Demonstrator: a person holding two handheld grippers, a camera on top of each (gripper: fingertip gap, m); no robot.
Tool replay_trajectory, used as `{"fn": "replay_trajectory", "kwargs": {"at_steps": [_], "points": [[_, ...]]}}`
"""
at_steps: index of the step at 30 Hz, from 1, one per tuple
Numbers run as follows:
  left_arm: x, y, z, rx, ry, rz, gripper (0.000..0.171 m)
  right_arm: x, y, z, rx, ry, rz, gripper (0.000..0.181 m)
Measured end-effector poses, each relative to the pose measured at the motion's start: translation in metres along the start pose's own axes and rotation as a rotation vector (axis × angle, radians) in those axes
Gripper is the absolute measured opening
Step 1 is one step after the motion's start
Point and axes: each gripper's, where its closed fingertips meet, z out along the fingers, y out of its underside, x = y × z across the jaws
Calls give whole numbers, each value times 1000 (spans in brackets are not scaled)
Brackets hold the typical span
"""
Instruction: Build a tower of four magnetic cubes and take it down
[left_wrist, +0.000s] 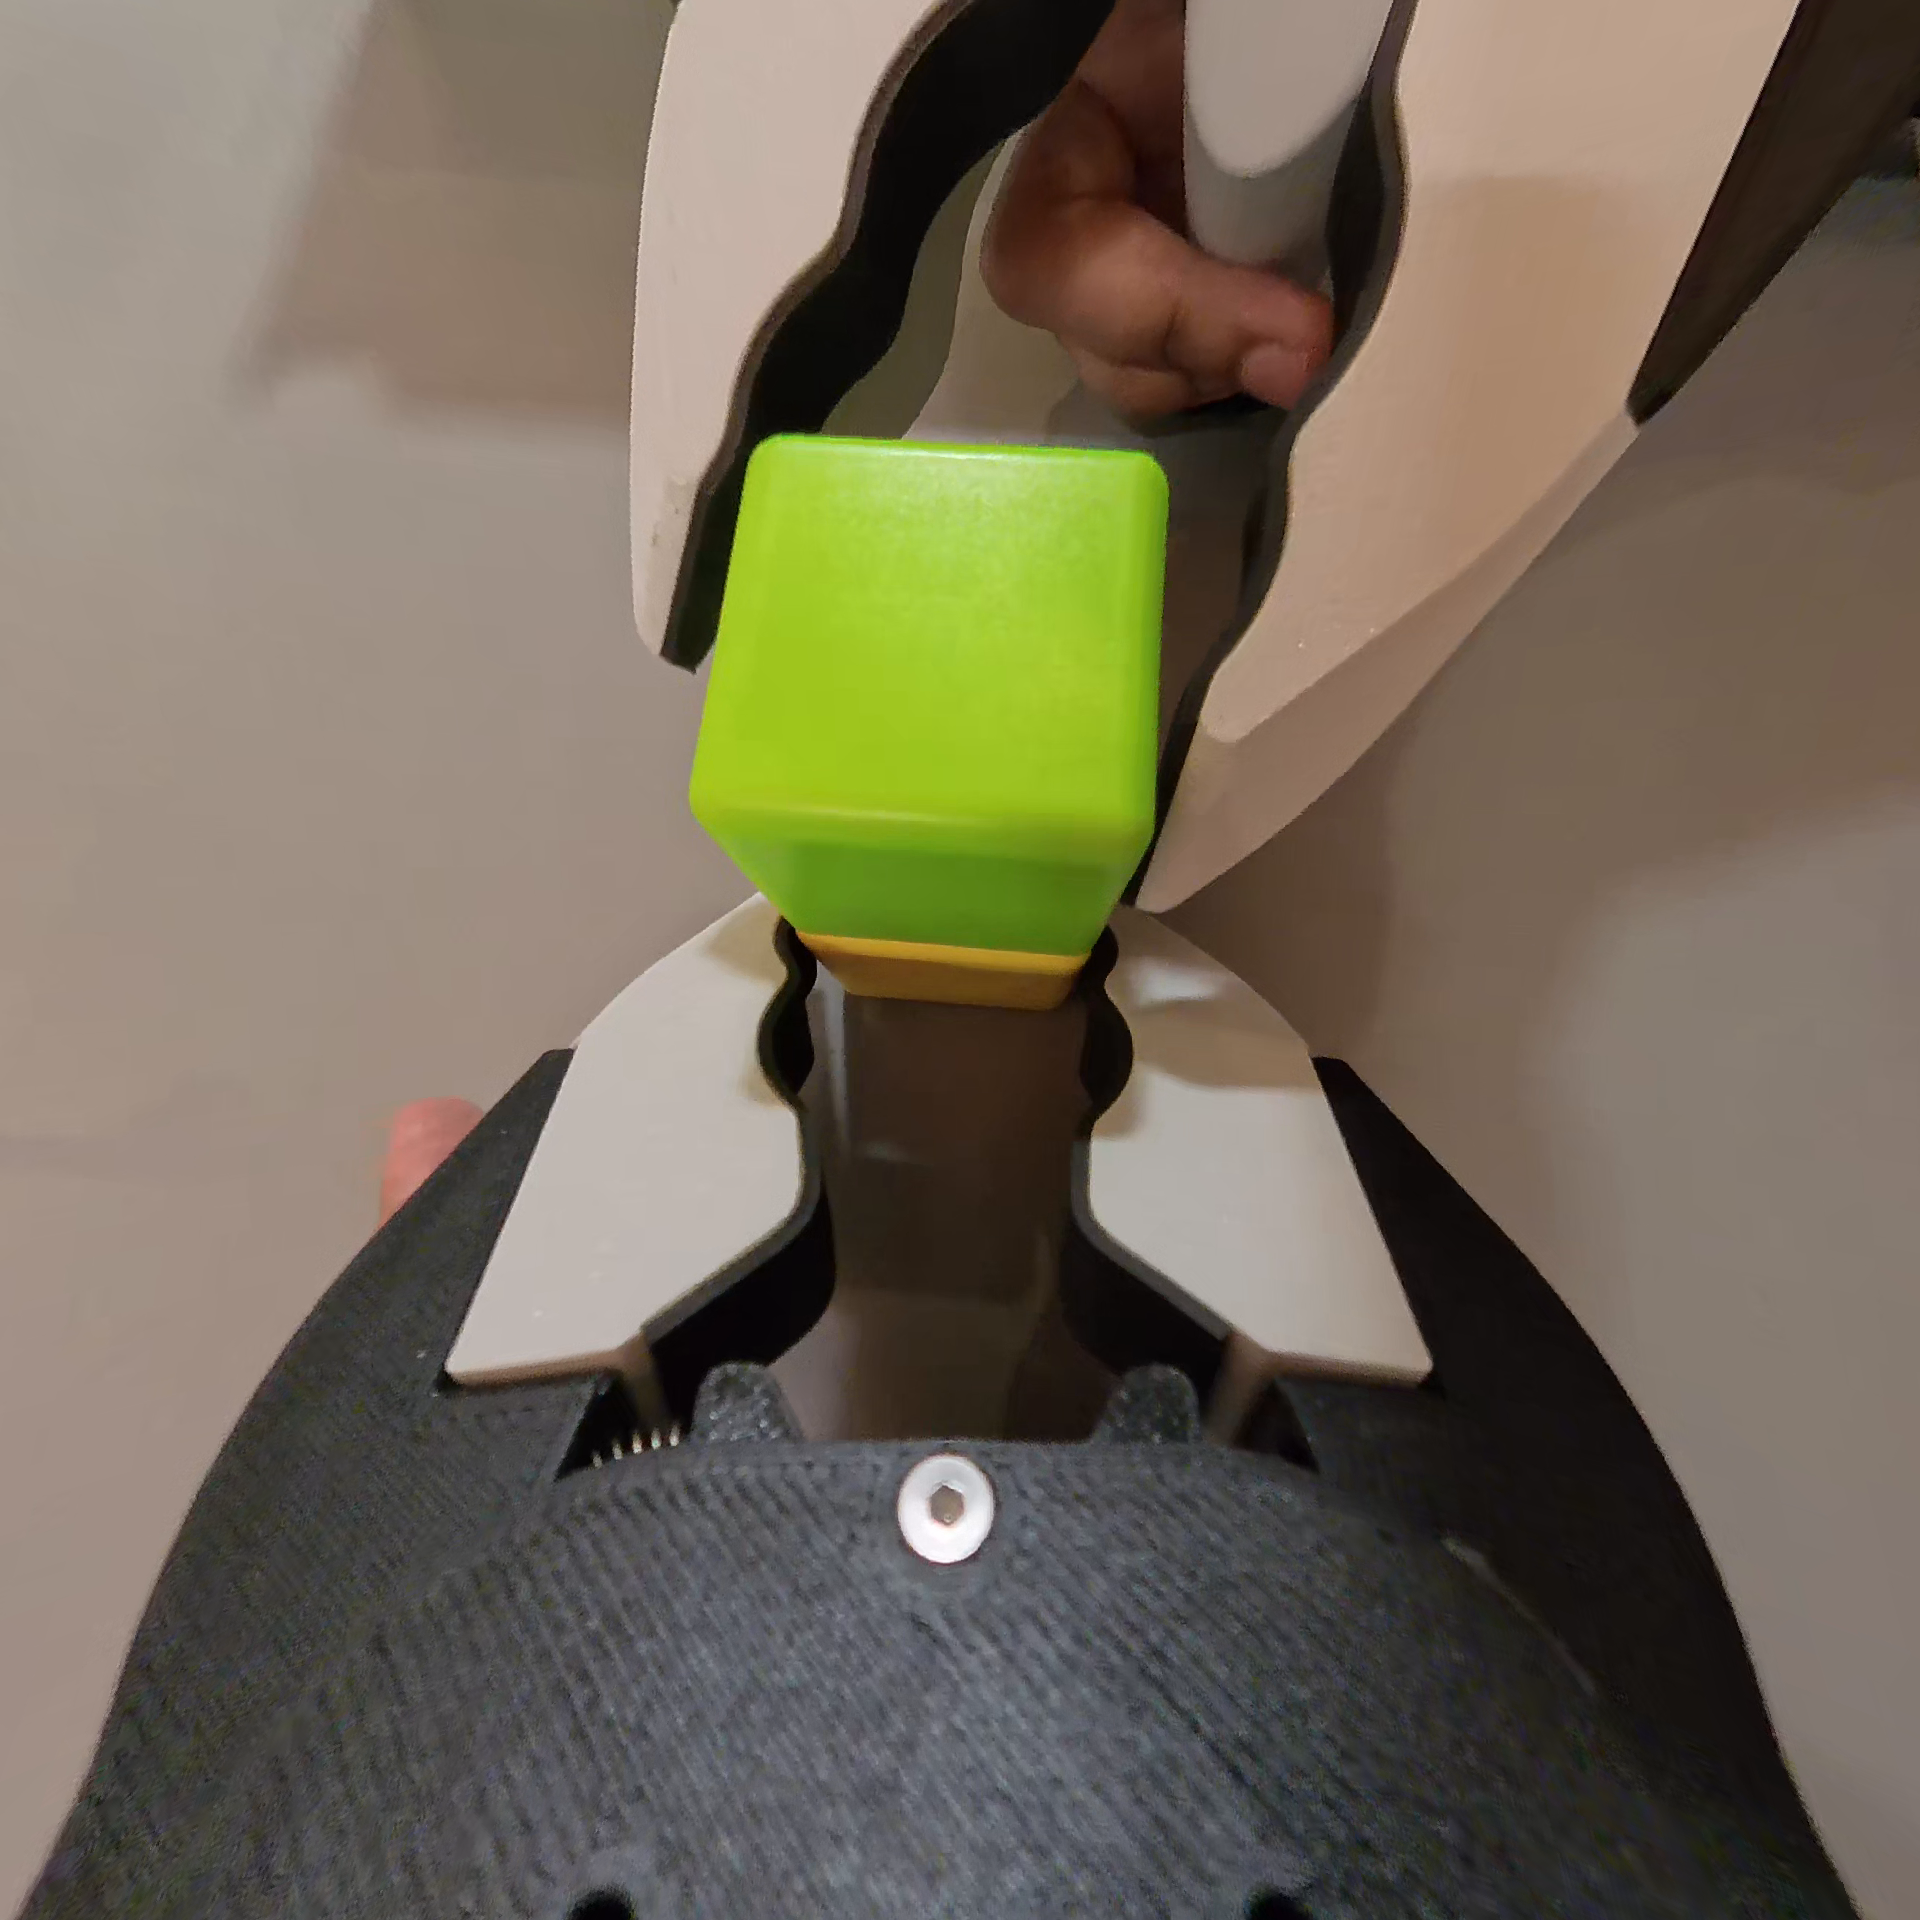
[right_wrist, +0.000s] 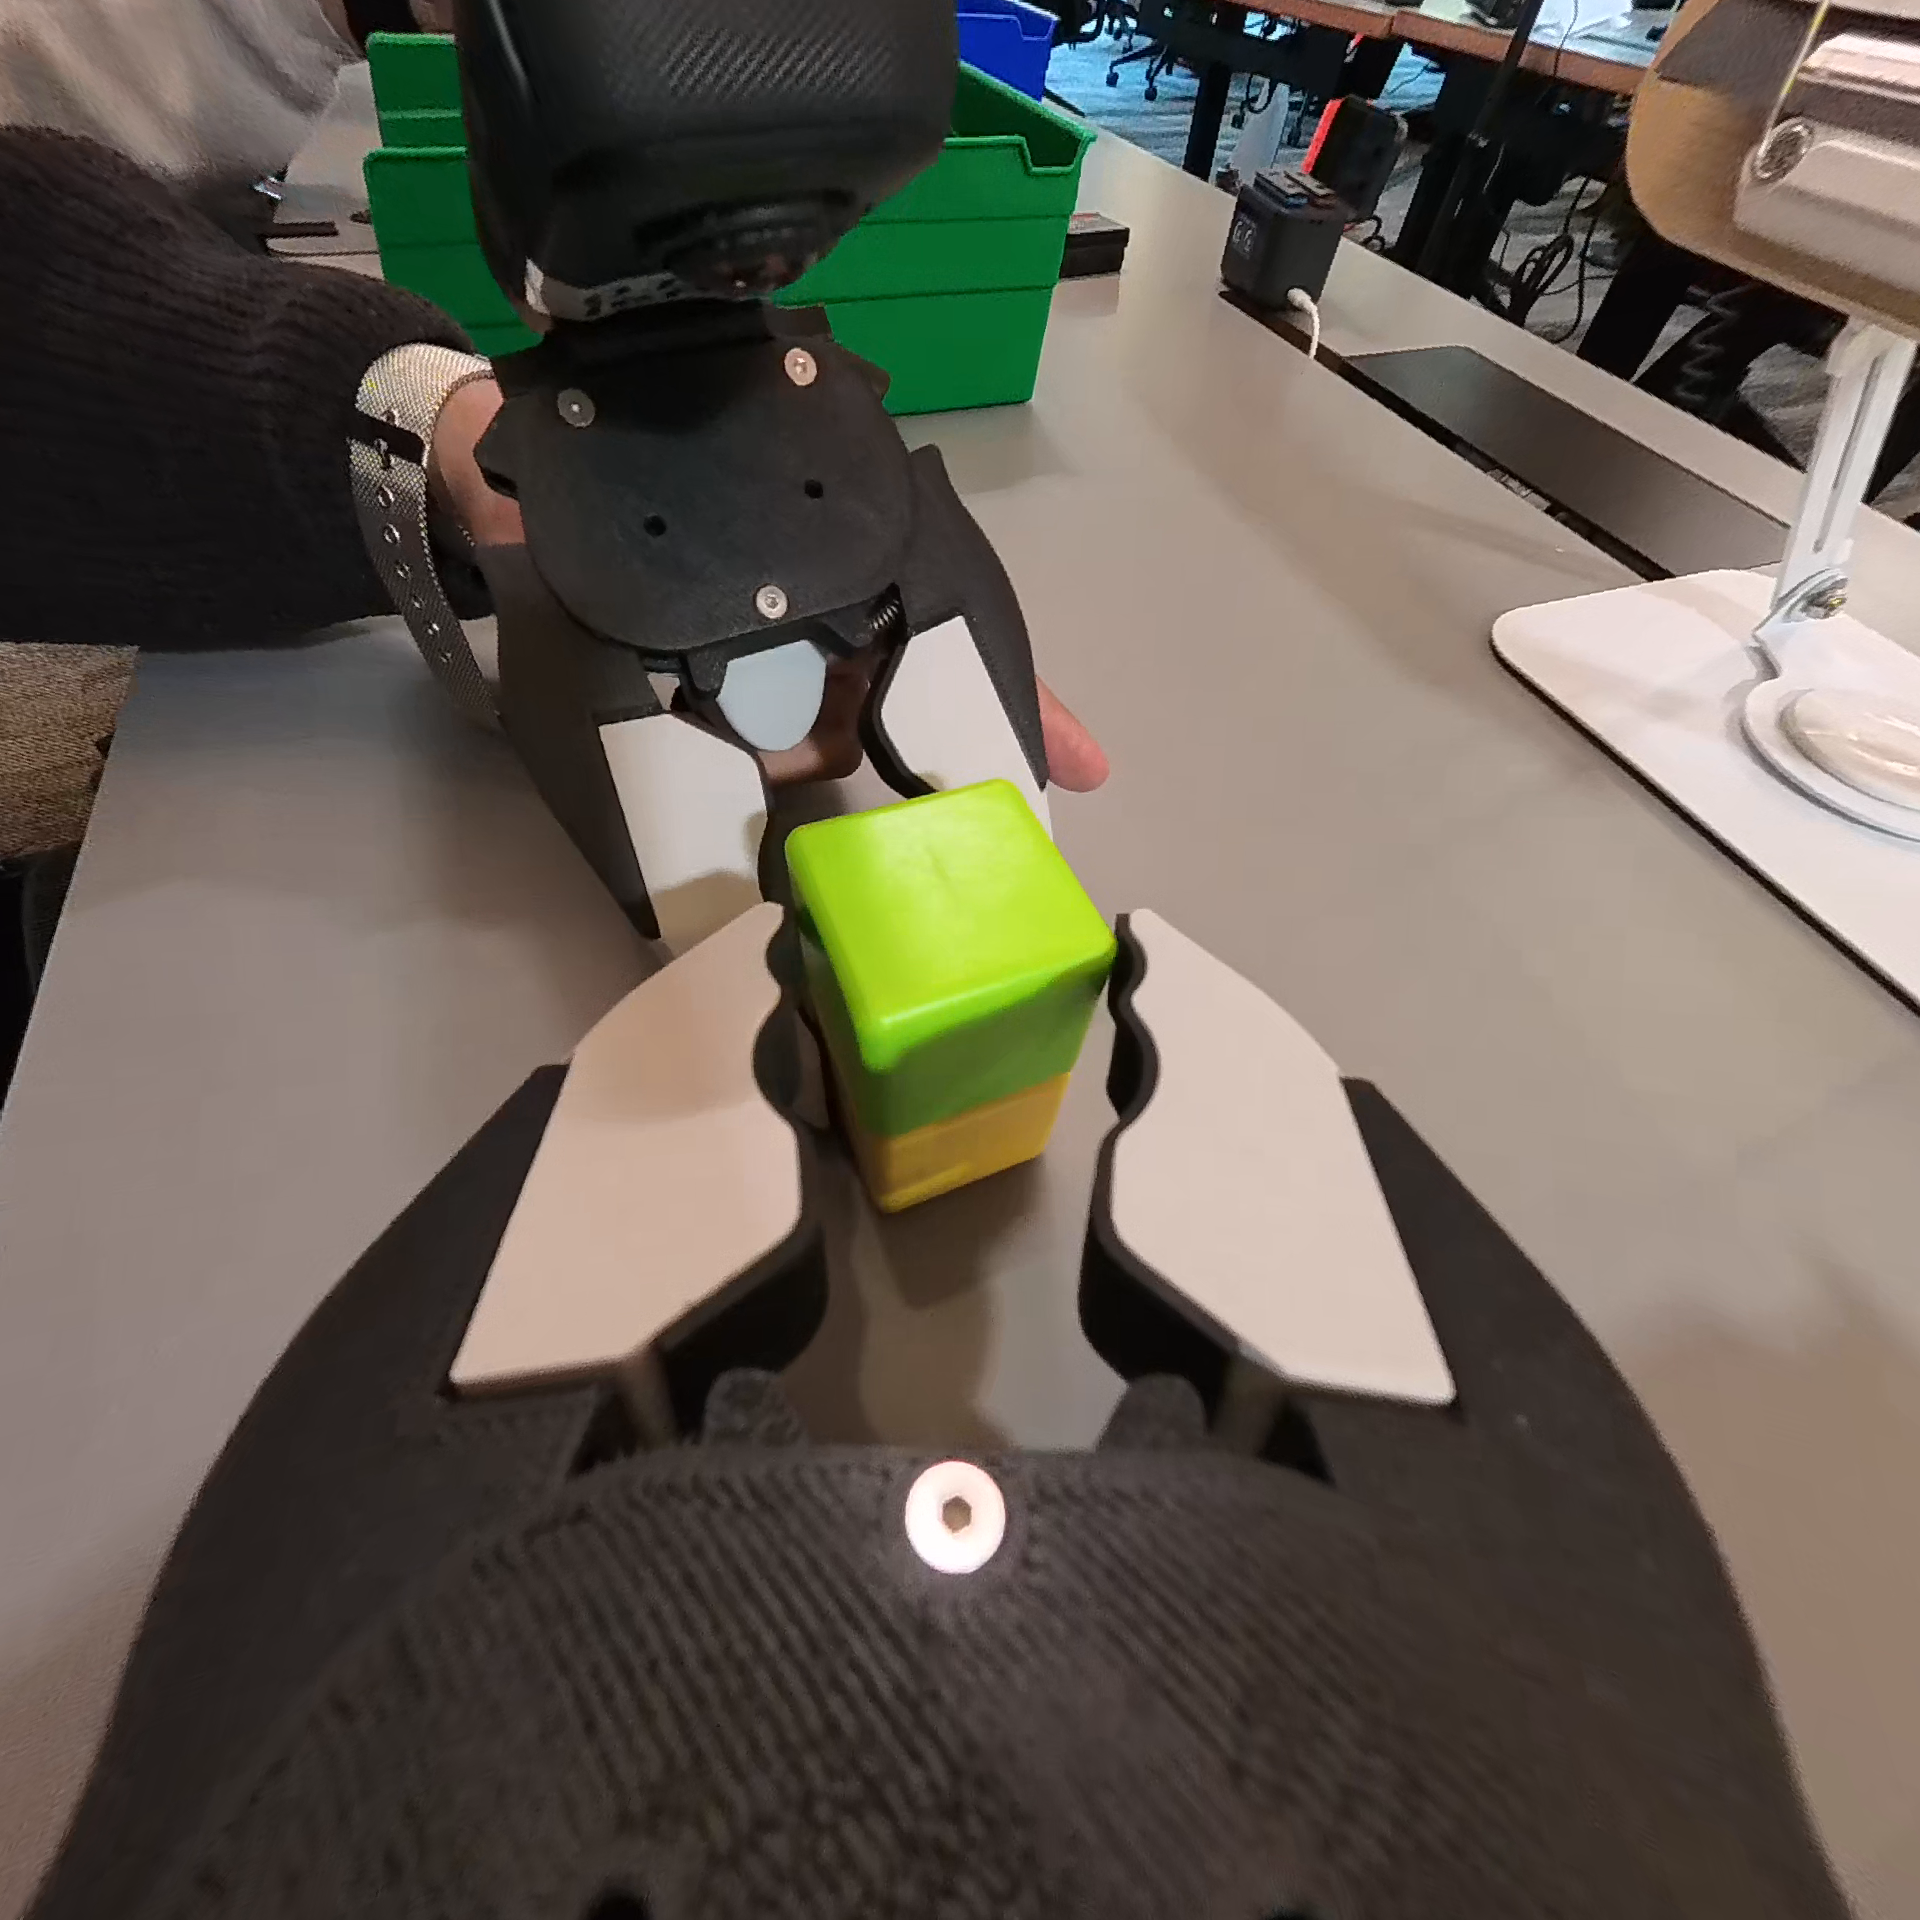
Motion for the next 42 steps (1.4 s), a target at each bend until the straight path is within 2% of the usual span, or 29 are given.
{"fn": "replay_trajectory", "kwargs": {"at_steps": [13, 22, 30, 36, 42], "points": [[0, 1, 0, -5, -5, 7, 50, -1, -2, 0, -9, 3, -45, 54], [-1, 1, 1, -7, -11, 3, 50, 2, -1, -1, 8, -19, 11, 51], [-3, 1, 0, -7, -16, -8, 50, 18, -1, -3, -5, 66, 58, 51], [-1, 1, 1, -10, -12, -1, 50, 43, -22, -26, 116, 128, 189, 51], [-1, 1, 1, -12, -10, -3, 50, 51, -39, -43, 129, 181, 164, 50]]}}
